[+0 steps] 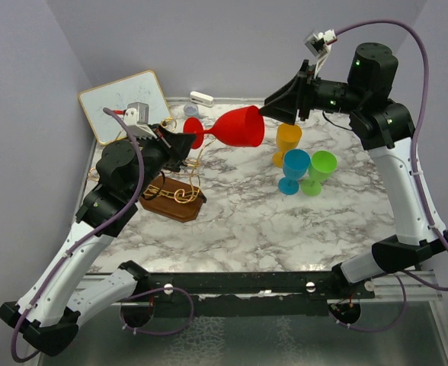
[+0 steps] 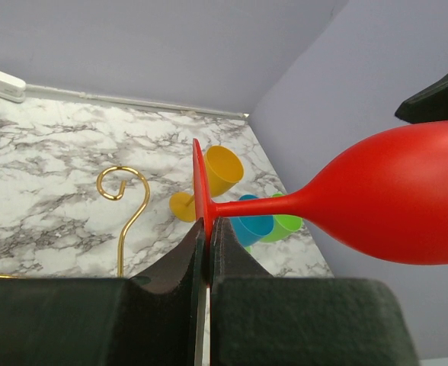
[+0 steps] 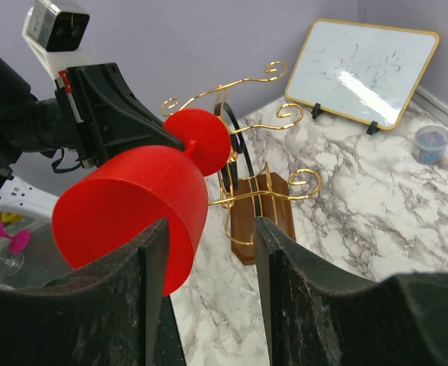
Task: Take the wine glass off the wine glass rack
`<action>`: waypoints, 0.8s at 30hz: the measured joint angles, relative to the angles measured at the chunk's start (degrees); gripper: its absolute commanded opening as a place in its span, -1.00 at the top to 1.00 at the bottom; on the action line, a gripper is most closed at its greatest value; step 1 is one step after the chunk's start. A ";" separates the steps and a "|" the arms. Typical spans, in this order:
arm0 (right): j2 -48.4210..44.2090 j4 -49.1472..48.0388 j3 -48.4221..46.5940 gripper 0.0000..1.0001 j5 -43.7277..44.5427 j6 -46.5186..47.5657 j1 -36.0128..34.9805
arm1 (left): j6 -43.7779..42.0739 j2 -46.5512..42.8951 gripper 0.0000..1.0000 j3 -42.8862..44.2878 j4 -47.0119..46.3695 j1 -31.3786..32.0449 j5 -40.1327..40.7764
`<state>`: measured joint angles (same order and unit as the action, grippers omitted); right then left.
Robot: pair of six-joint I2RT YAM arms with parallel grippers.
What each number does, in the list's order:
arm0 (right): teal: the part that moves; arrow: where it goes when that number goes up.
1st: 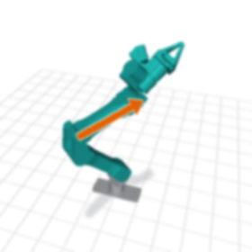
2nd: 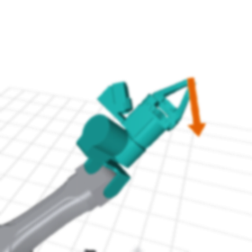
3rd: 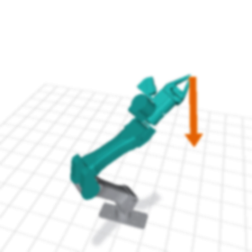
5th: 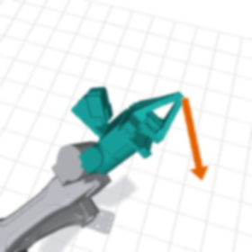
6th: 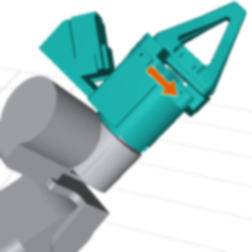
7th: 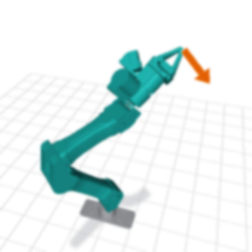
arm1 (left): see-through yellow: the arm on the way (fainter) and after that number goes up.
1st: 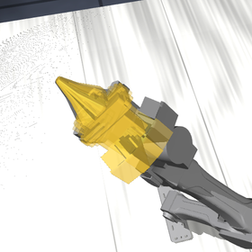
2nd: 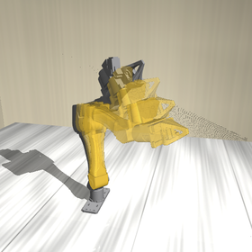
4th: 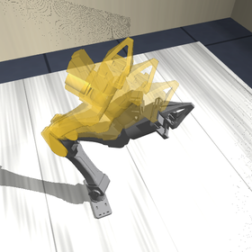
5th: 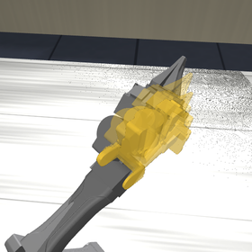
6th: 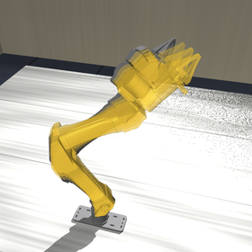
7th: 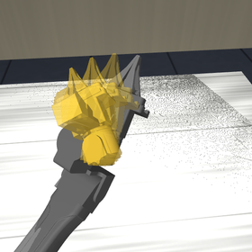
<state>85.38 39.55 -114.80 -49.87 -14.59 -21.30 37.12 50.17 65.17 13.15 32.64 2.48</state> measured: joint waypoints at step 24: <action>-1.99 2.73 4.96 0.98 2.40 3.17 0.00 | 0.90 8.17 1.00 3.06 -4.50 0.00 -6.05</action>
<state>83.40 42.28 -109.84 -47.46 -11.42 -21.30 38.02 58.35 68.23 8.64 32.64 -3.57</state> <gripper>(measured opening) 0.113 0.020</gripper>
